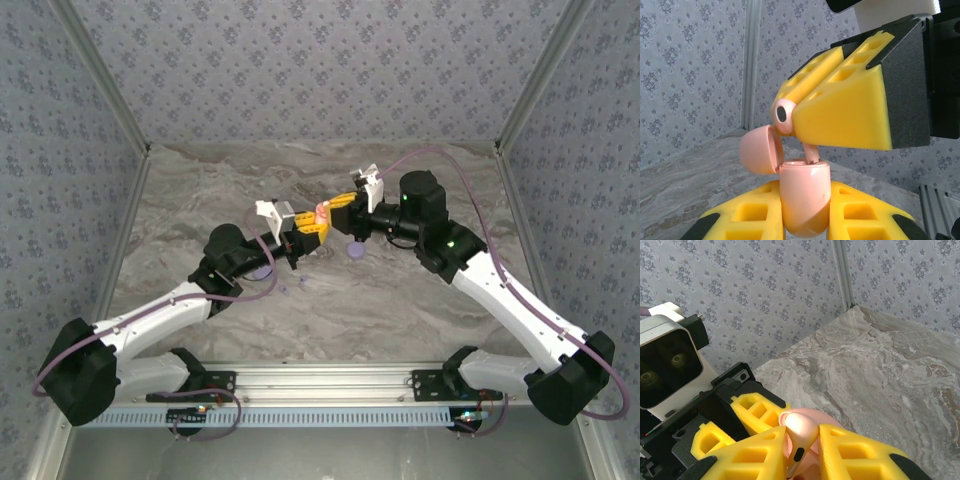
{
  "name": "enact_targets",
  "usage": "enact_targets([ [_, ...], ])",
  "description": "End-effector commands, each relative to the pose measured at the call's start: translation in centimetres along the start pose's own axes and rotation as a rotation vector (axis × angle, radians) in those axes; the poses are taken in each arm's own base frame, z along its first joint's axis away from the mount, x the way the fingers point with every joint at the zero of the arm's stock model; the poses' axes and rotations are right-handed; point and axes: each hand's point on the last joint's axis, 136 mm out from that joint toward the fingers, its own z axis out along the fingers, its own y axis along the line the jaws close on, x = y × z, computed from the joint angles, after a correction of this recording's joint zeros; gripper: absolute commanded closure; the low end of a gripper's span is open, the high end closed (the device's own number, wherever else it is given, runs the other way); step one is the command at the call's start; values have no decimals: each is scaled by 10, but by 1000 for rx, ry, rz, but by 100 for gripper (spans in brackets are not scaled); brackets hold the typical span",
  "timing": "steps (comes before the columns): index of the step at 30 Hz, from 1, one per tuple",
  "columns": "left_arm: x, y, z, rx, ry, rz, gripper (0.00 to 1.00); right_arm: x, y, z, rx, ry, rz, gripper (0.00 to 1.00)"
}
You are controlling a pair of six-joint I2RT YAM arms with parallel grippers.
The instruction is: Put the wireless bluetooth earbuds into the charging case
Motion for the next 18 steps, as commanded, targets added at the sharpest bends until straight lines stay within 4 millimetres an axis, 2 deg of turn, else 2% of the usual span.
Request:
enact_targets([
  [1, -32, -9, 3, 32, -89, 31, 100, 3, 4, 2, -18, 2, -10, 76],
  [12, -35, -9, 2, 26, -102, 33, 100, 10, 7, 1, -40, 28, -14, 74],
  [14, -35, -10, 1, 26, -102, 35, 100, 7, 8, 0, -51, 23, -5, 68],
  [18, -35, -9, 1, 24, -102, 40, 100, -9, 15, -7, -74, -5, -3, 51],
])
